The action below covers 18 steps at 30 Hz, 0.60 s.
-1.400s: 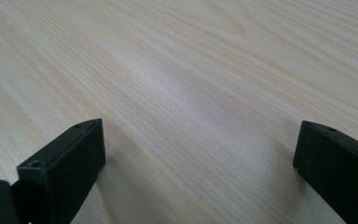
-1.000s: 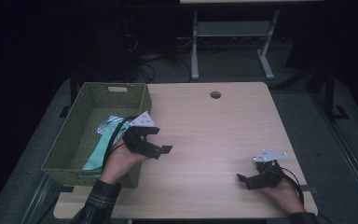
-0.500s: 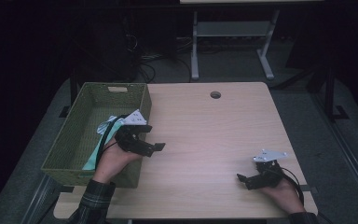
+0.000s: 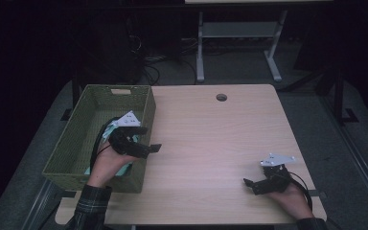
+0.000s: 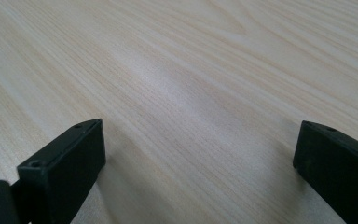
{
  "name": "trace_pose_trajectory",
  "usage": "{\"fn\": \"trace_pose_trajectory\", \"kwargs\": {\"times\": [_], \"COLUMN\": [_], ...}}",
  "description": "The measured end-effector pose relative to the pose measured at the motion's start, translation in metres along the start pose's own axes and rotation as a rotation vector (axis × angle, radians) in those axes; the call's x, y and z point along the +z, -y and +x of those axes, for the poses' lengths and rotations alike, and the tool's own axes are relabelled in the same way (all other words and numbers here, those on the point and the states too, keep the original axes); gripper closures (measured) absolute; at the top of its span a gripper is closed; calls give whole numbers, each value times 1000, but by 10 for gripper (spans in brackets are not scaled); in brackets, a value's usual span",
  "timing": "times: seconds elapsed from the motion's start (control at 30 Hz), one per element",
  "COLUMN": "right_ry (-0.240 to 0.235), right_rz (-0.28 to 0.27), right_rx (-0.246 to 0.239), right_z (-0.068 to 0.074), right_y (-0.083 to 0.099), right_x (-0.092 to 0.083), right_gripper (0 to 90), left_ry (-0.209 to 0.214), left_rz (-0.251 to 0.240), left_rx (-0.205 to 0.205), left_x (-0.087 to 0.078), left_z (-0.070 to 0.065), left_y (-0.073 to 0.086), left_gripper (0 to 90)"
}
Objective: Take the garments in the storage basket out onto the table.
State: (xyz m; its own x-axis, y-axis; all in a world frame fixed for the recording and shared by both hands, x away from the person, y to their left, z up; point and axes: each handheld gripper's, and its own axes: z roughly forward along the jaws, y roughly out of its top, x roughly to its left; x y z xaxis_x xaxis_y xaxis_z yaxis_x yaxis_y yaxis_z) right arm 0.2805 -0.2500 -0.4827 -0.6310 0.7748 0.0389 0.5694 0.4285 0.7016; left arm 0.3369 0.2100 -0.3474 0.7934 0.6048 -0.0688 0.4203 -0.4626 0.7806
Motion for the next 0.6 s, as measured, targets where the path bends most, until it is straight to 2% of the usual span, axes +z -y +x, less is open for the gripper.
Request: {"fn": "trace_pose_trajectory", "kwargs": {"times": [0.33, 0.6], "right_ry": [-1, -1], "right_rz": [1, 1], "right_rx": [1, 1], "right_z": [0, 0], "right_y": [0, 0], "right_x": [0, 0], "right_gripper": [17, 17], "left_ry": [-35, -57], "left_rz": [-10, -7], "left_rx": [-32, -39], "left_x": [-12, -19], "left_z": [11, 18], "left_y": [8, 13], "left_gripper": [161, 161]}}
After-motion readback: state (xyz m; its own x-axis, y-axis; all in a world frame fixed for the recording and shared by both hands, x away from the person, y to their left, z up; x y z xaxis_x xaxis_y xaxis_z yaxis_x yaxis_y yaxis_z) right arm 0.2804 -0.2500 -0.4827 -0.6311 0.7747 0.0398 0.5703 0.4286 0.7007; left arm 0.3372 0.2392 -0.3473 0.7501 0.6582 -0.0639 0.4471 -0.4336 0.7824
